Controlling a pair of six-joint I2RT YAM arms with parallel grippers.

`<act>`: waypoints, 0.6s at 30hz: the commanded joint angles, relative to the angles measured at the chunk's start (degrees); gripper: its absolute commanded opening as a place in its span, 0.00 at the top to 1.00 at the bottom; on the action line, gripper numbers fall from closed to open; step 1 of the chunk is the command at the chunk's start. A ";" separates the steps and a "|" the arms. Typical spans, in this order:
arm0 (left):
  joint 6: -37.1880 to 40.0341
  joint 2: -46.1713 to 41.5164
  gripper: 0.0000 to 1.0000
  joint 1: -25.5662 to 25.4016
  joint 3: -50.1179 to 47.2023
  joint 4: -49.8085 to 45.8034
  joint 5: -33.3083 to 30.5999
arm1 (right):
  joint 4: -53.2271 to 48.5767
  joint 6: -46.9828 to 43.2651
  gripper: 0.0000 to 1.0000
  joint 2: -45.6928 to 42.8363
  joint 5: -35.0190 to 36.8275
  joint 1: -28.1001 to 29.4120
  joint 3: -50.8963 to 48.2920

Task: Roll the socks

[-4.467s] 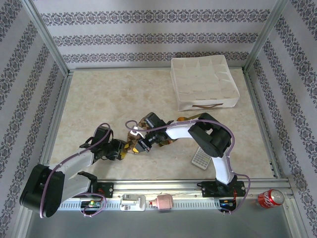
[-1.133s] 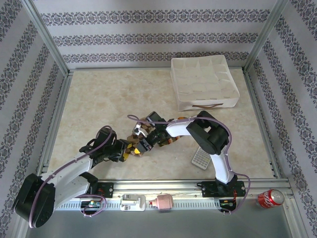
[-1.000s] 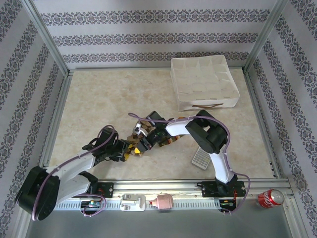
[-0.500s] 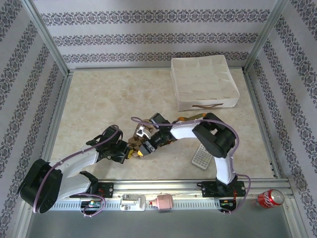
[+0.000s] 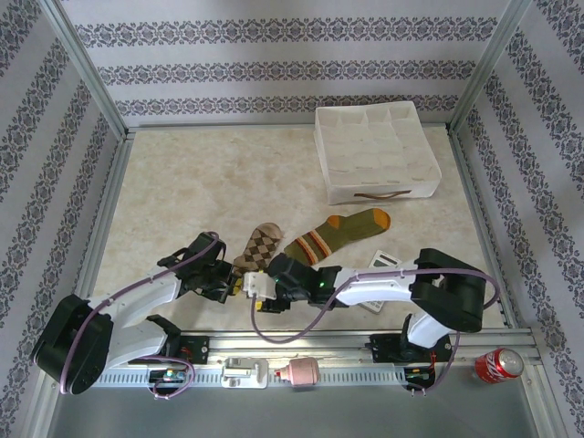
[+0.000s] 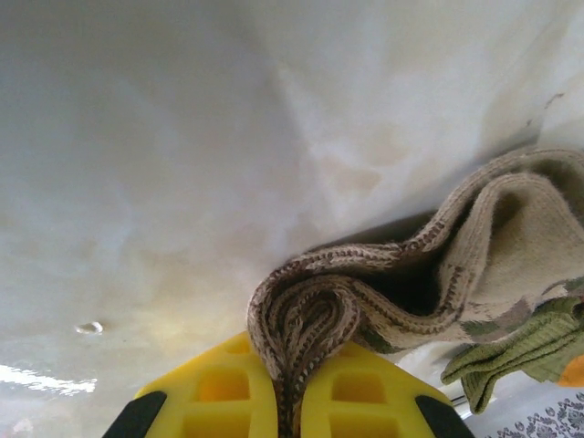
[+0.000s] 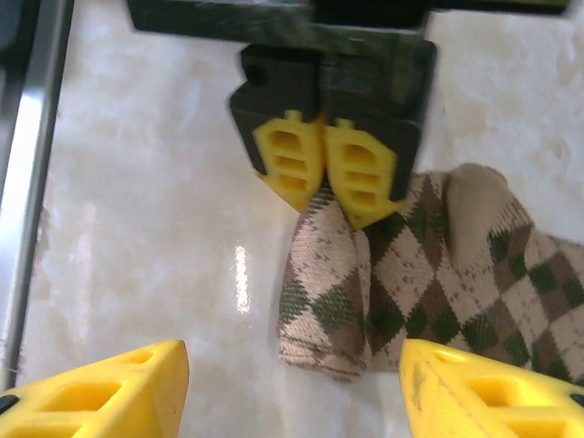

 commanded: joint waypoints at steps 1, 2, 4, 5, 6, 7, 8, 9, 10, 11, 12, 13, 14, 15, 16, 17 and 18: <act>-1.17 1.55 1.00 0.29 -0.09 -8.13 -2.44 | 1.45 -8.63 0.40 4.62 12.76 2.63 3.76; -1.00 1.72 1.00 0.34 0.08 -8.13 -2.44 | 1.89 -9.48 0.41 5.99 14.40 3.18 4.36; -0.85 2.02 1.00 0.30 0.18 -8.07 -2.28 | 3.13 -10.56 0.43 7.63 15.70 3.58 5.16; -0.76 2.01 1.00 0.42 0.23 -7.97 -2.21 | 3.06 -10.77 0.44 8.20 15.50 3.63 5.82; -0.79 2.09 1.00 0.39 0.27 -7.93 -2.09 | 2.69 -11.00 0.46 8.67 15.23 3.63 6.37; -0.71 2.06 1.00 0.44 0.27 -7.94 -2.11 | 2.37 -10.99 0.50 9.20 14.90 3.59 6.90; -0.71 2.04 1.00 0.44 0.27 -7.96 -2.10 | 1.85 -10.95 0.55 9.78 14.52 3.59 7.28; -0.71 2.02 1.00 0.51 0.27 -7.95 -2.25 | 1.57 -10.62 0.59 10.34 14.46 3.63 7.54; -0.71 1.92 1.00 0.48 0.27 -7.91 -2.18 | 1.05 -10.21 0.63 11.09 14.54 3.60 7.82; -0.71 1.96 1.00 0.61 0.23 -7.81 -2.14 | 0.89 -9.70 0.66 11.56 14.88 3.51 7.82; -0.63 1.92 1.00 0.60 0.31 -7.77 -2.12 | 0.89 -9.15 0.69 11.90 15.07 3.42 7.78; -0.54 1.98 1.00 0.56 0.35 -7.78 -2.09 | 0.89 -8.64 0.73 12.05 15.07 3.26 7.62; -0.45 1.96 1.00 0.56 0.32 -7.71 -2.08 | 0.76 -8.13 0.76 12.05 14.62 3.00 7.60; -0.45 2.00 1.00 0.70 0.36 -7.62 -2.04 | 0.36 -7.66 0.78 12.18 14.21 2.85 7.73; -0.48 2.02 1.00 0.68 0.27 -7.44 -1.93 | -0.32 -7.15 0.82 12.46 13.82 2.64 8.00; -0.47 2.06 1.00 0.63 0.27 -7.27 -1.92 | -0.87 -6.59 0.86 12.85 13.71 2.32 8.36; -0.45 2.05 1.00 0.65 0.35 -7.26 -1.89 | -1.39 -6.11 0.89 13.25 13.71 2.13 8.55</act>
